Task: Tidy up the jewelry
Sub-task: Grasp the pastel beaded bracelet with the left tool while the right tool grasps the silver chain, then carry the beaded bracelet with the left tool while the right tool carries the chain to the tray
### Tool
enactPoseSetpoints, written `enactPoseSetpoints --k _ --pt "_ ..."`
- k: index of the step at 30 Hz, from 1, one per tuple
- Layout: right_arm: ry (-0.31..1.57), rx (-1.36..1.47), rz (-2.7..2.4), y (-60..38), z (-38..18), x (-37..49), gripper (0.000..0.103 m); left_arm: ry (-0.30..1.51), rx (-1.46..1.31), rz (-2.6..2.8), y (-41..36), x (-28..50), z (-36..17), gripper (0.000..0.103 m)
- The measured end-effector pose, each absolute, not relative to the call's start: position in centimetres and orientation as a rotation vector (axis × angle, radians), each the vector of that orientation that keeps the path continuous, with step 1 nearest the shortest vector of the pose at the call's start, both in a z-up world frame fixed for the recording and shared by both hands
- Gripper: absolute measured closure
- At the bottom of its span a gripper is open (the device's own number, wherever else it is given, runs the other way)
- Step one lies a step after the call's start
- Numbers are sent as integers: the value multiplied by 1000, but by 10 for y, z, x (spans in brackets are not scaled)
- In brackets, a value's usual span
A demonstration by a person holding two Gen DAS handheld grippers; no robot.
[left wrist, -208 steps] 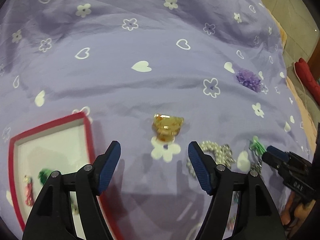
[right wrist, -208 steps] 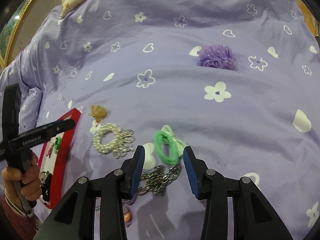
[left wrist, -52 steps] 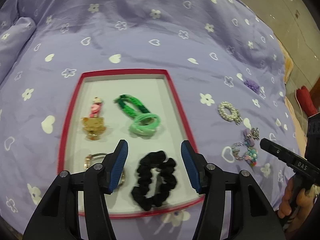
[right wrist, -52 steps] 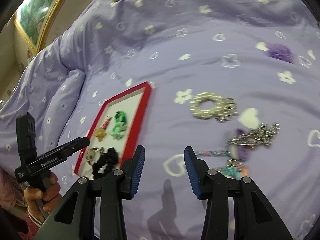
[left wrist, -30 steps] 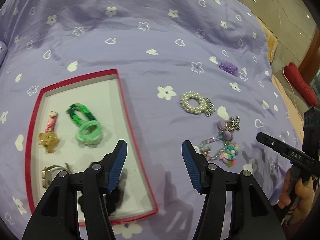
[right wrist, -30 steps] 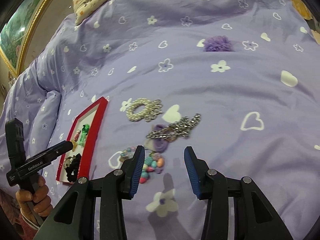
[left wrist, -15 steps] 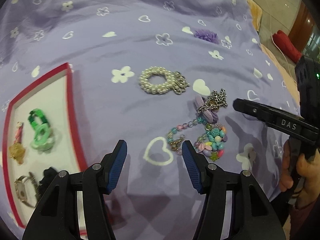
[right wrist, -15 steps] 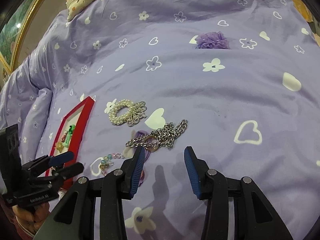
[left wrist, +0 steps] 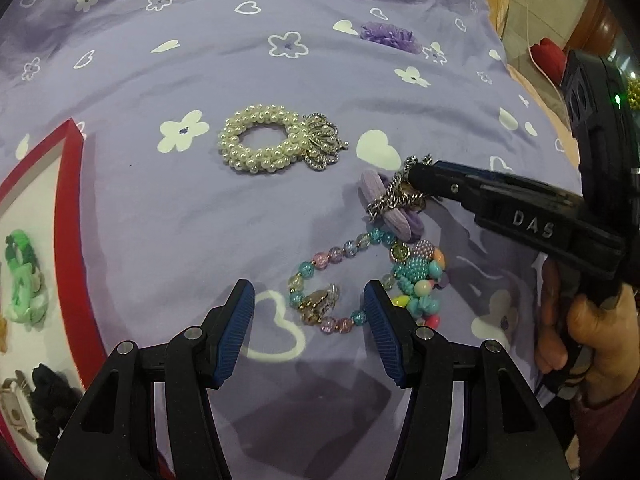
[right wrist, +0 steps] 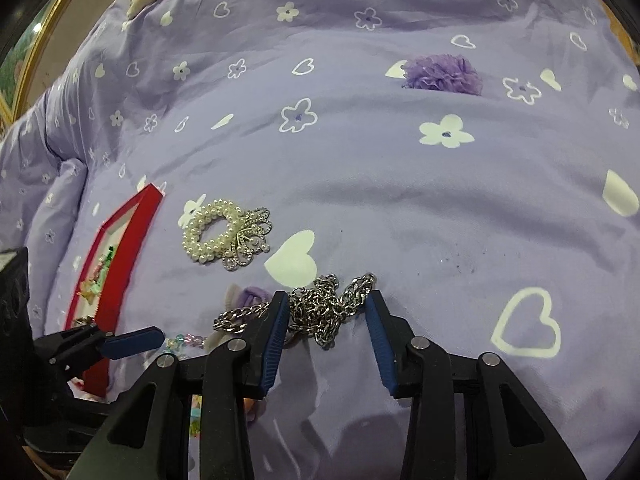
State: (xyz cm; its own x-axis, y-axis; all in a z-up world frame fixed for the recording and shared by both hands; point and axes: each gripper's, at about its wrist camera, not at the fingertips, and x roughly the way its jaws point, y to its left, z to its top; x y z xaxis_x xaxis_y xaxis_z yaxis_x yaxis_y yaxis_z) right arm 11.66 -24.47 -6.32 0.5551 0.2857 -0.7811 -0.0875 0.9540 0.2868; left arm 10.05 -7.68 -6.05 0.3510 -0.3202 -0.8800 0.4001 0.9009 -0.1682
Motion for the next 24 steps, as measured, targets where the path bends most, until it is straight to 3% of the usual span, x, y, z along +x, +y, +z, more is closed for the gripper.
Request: enactPoseSetpoints --k 2,4,10,24 --pt "956 227 222 -246 -64 117 87 1116 97 -465 -79 101 -61 80" --pt "952 248 224 -248 -64 117 92 1104 126 -466 -82 101 -61 89" --pt "898 328 250 -253 -51 106 94 1081 68 -484 -73 96 -51 95" --pt "734 349 358 -229 26 80 95 923 -2 -450 -34 68 13 95"
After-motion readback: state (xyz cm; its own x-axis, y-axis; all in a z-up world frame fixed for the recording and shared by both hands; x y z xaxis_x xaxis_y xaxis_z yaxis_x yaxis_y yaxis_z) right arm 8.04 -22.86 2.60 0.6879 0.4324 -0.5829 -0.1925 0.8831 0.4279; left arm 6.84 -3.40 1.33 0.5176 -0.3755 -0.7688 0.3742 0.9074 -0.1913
